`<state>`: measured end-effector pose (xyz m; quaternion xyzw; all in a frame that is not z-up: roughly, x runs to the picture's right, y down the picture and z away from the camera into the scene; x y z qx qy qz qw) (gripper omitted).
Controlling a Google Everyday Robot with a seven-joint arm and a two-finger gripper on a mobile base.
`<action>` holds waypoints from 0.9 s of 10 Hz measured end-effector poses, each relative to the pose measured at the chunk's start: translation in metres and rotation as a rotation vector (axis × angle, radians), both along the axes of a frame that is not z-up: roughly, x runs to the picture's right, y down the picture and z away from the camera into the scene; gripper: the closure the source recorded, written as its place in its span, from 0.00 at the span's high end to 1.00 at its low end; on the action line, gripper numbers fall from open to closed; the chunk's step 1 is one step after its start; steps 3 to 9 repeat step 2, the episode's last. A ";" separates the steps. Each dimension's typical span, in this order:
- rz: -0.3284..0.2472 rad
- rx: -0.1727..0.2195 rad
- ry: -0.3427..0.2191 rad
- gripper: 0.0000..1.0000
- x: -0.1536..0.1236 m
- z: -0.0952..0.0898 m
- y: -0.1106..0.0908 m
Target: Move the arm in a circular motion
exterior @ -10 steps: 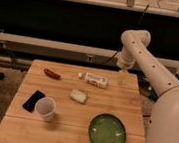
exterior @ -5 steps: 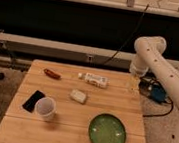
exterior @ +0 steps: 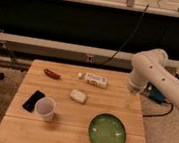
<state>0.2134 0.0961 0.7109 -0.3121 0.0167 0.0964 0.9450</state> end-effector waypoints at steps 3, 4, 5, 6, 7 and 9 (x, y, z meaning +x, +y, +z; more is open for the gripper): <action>0.018 -0.003 -0.001 0.80 -0.016 -0.020 0.017; 0.018 -0.003 -0.001 0.80 -0.016 -0.020 0.017; 0.018 -0.003 -0.001 0.80 -0.016 -0.020 0.017; 0.018 -0.003 -0.001 0.80 -0.016 -0.020 0.017; 0.018 -0.003 -0.001 0.80 -0.016 -0.020 0.017; 0.018 -0.003 -0.001 0.80 -0.016 -0.020 0.017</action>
